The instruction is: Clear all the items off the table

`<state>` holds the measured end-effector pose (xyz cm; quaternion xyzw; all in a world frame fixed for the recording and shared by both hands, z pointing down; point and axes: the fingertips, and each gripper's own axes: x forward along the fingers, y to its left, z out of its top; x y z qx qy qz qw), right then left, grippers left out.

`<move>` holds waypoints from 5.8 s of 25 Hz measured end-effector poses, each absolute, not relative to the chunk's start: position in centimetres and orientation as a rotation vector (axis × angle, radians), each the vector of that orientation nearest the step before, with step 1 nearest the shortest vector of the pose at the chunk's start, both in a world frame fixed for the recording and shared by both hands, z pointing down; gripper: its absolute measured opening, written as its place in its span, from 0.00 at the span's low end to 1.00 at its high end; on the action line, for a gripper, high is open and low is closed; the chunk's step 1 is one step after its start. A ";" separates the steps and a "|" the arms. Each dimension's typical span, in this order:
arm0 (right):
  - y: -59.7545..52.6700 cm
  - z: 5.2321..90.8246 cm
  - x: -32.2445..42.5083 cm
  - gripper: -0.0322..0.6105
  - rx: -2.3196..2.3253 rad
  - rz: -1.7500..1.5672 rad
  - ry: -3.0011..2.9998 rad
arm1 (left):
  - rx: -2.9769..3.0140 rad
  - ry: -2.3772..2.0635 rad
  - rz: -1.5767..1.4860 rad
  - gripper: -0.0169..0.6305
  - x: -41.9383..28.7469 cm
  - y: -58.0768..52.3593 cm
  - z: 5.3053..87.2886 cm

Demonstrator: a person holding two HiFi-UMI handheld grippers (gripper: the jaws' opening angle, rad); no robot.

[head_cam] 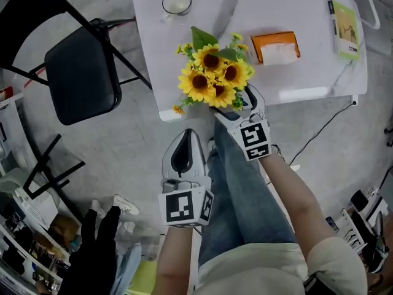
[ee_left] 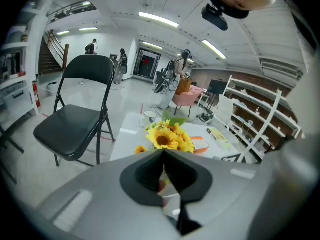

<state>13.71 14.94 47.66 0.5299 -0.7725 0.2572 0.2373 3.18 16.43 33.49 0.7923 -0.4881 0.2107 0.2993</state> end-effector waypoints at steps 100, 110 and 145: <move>-1.2 39.9 11.7 0.97 1.302 0.460 -2.373 | 1.760 -1.693 0.531 0.04 -3.2 2.6 39.5; -2.2 39.3 5.7 0.97 1.291 0.443 -2.359 | 1.774 -1.661 0.553 0.04 -9.1 1.2 40.5; -10.9 39.7 -21.2 0.96 1.144 0.400 -2.439 | 1.670 -1.702 0.489 0.04 -33.5 -3.8 42.3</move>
